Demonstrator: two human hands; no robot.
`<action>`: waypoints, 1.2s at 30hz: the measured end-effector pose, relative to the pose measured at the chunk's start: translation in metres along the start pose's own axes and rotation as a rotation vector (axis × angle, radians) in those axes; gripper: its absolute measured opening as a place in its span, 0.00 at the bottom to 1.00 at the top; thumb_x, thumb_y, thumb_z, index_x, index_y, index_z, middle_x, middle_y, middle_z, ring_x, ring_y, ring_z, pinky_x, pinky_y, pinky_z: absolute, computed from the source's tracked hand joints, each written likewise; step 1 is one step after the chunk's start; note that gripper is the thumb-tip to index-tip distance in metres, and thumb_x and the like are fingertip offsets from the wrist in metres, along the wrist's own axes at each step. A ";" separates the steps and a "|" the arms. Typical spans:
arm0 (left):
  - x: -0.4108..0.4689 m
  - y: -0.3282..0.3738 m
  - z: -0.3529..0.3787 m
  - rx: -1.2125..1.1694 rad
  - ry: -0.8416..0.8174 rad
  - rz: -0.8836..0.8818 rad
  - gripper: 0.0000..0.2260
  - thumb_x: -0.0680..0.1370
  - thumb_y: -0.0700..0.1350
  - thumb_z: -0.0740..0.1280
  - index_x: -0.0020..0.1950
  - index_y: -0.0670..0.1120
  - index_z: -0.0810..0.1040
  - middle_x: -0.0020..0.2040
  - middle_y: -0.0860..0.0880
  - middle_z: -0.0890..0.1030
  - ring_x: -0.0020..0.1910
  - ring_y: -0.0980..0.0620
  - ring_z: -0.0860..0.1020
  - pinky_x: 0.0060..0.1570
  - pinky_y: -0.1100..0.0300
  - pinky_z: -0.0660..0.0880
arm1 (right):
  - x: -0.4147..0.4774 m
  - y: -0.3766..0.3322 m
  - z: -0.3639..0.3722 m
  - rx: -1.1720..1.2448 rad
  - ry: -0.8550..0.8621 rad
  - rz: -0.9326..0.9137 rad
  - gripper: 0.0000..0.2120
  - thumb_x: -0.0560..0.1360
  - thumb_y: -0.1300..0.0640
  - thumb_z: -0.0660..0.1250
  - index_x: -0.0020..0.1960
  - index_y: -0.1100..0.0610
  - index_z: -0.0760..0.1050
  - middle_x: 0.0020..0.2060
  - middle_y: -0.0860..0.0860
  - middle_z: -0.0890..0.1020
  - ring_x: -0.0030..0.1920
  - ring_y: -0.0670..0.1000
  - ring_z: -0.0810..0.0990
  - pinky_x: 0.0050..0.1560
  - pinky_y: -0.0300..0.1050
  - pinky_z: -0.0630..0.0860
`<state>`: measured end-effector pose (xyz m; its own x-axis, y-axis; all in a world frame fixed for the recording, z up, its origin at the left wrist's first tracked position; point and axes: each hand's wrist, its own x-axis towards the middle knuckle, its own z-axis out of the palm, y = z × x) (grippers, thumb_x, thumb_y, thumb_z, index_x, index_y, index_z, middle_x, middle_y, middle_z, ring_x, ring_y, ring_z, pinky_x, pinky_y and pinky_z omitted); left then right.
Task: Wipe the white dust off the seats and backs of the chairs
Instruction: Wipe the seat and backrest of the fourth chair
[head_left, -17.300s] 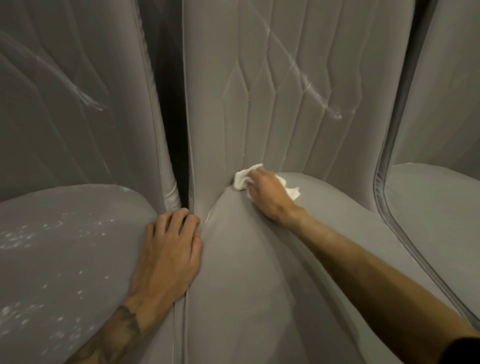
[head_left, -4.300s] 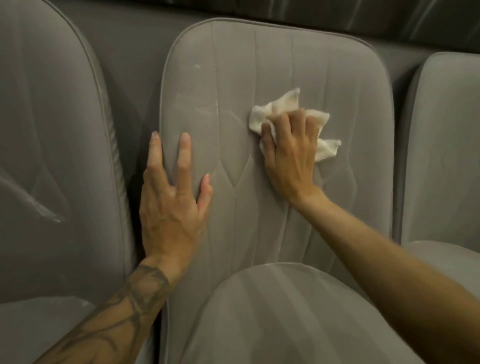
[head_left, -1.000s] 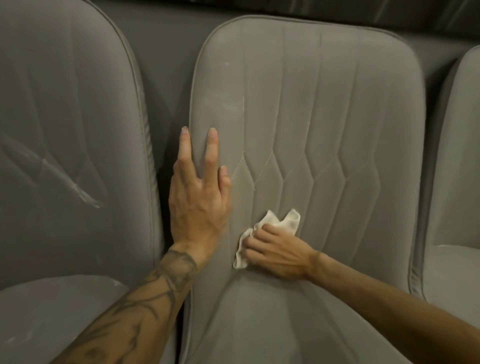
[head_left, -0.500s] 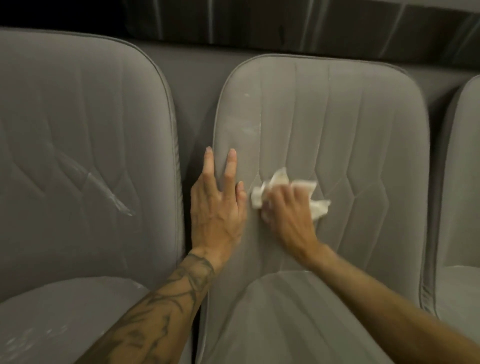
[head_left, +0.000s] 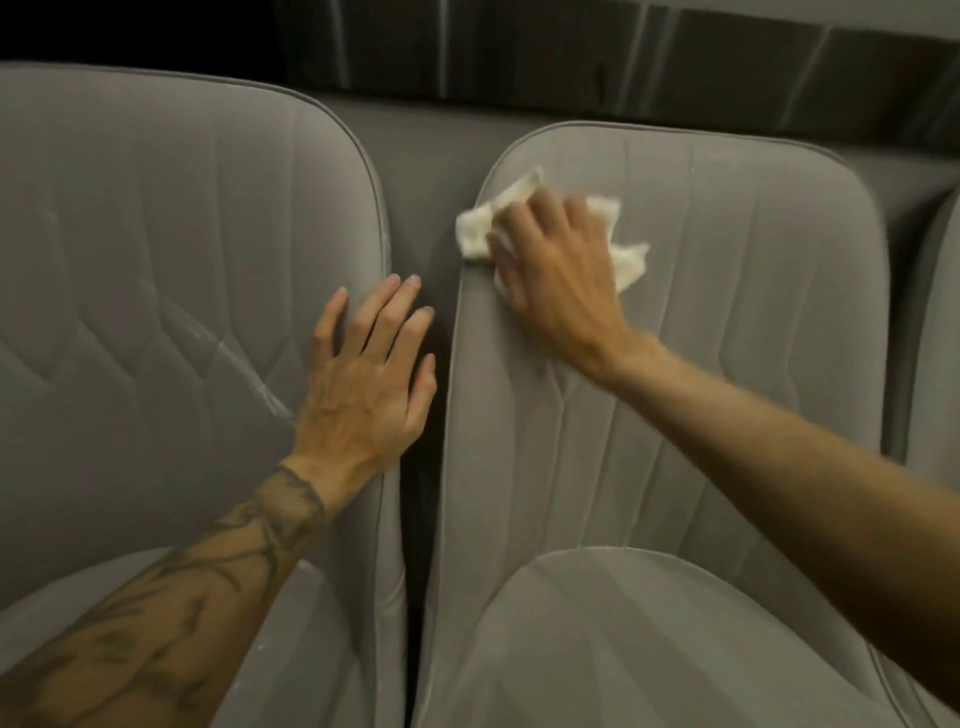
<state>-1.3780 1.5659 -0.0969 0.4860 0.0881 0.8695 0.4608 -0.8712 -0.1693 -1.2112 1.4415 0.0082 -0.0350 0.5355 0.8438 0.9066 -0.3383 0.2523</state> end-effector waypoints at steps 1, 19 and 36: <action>-0.001 0.000 0.002 -0.008 0.007 0.003 0.20 0.83 0.49 0.60 0.73 0.43 0.73 0.79 0.43 0.68 0.80 0.43 0.63 0.80 0.40 0.53 | 0.021 0.006 0.002 -0.011 0.039 0.057 0.16 0.82 0.49 0.56 0.62 0.57 0.74 0.62 0.59 0.75 0.55 0.60 0.73 0.54 0.57 0.70; -0.032 0.026 0.002 -0.068 0.047 -0.349 0.30 0.84 0.47 0.57 0.85 0.46 0.53 0.85 0.43 0.54 0.84 0.42 0.52 0.79 0.36 0.54 | 0.039 -0.011 0.007 0.043 0.148 0.315 0.15 0.82 0.49 0.57 0.59 0.58 0.75 0.57 0.57 0.77 0.53 0.58 0.74 0.52 0.50 0.67; -0.035 0.024 0.011 -0.102 0.048 -0.346 0.31 0.84 0.45 0.56 0.86 0.47 0.50 0.85 0.44 0.53 0.84 0.42 0.51 0.80 0.36 0.53 | -0.051 -0.055 0.019 0.189 0.101 0.252 0.10 0.81 0.51 0.63 0.56 0.57 0.75 0.54 0.56 0.75 0.50 0.55 0.73 0.51 0.54 0.72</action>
<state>-1.3756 1.5468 -0.1363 0.2783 0.3656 0.8882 0.5141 -0.8378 0.1838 -1.2514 1.4469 -0.0578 0.1676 0.3706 0.9135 0.9537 -0.2957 -0.0550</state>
